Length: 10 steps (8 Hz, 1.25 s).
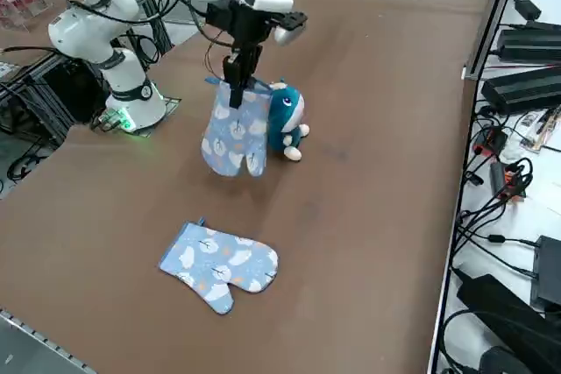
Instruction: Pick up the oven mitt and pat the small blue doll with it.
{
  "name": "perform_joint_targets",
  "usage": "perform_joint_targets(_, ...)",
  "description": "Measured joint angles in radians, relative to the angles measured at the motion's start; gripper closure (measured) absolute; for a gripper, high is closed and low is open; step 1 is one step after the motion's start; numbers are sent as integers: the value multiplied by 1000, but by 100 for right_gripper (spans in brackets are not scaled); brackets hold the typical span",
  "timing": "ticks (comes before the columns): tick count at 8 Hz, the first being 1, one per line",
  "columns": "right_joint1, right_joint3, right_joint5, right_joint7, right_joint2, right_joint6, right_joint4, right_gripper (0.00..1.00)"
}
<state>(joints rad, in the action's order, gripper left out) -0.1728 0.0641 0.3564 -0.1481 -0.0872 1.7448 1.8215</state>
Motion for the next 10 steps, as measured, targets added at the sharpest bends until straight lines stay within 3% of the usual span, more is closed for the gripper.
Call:
perform_joint_targets(4,17,0,-149,-3,-54,3,-73,95)
perform_joint_targets(8,47,1,-320,160,-178,4,-186,95)
perform_joint_targets(10,46,-2,-353,233,-225,26,-235,95)
